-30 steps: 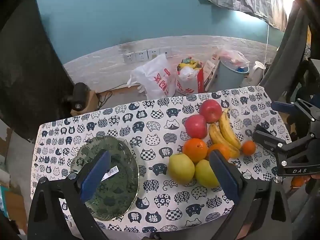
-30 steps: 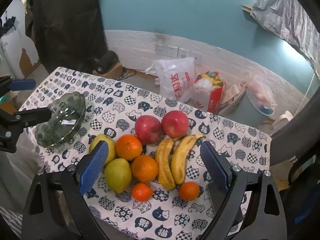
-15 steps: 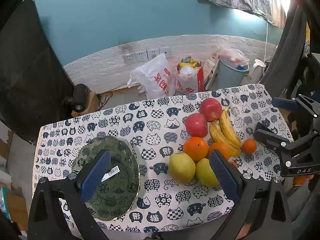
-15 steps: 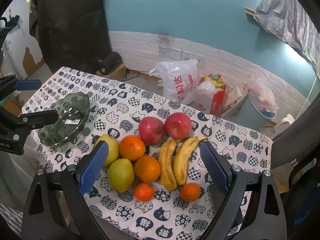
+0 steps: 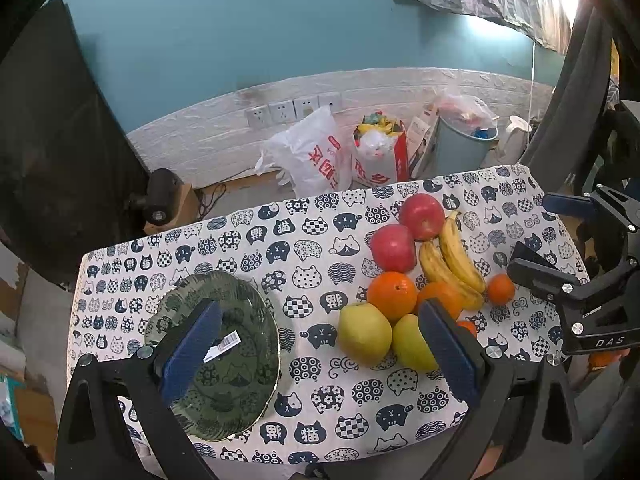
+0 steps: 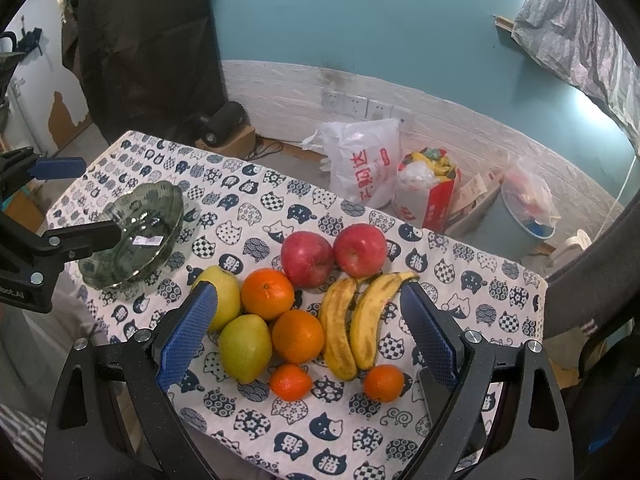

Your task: Organize fruits

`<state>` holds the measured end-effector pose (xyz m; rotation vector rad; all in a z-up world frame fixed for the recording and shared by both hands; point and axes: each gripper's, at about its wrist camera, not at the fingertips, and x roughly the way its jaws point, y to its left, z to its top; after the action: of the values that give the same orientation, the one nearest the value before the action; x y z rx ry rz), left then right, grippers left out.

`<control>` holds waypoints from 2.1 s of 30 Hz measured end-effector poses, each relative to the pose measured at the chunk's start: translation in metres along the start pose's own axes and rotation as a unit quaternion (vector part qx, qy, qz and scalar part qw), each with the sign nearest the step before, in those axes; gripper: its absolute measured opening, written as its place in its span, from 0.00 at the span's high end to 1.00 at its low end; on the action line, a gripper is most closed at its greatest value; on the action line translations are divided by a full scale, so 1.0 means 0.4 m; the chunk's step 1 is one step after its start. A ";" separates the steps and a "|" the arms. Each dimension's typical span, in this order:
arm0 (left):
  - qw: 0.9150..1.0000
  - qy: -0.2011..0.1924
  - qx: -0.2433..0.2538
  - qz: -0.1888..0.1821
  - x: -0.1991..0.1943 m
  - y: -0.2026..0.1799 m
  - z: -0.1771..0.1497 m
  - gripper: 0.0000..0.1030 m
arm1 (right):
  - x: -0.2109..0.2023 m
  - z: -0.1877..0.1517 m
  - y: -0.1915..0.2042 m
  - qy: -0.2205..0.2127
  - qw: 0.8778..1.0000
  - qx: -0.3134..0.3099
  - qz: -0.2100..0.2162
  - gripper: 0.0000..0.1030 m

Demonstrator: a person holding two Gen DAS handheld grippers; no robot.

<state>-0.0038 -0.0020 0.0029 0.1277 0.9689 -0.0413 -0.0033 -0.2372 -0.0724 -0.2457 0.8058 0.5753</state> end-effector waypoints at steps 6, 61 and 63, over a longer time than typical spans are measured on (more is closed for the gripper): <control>1.000 -0.002 0.001 0.001 -0.001 -0.003 -0.002 0.03 | 0.000 -0.001 0.000 0.000 1.000 0.000 0.000 0.12; 1.000 0.006 0.004 0.005 0.010 -0.001 -0.041 0.03 | 0.004 -0.009 -0.001 0.007 1.000 0.001 0.002 0.12; 1.000 0.007 0.003 0.005 0.010 0.001 -0.047 0.03 | 0.003 -0.011 0.000 0.008 1.000 0.001 0.003 0.12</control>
<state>-0.0170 0.0009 -0.0107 0.1391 0.9813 -0.0345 -0.0053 -0.2387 -0.0763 -0.2463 0.8217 0.5781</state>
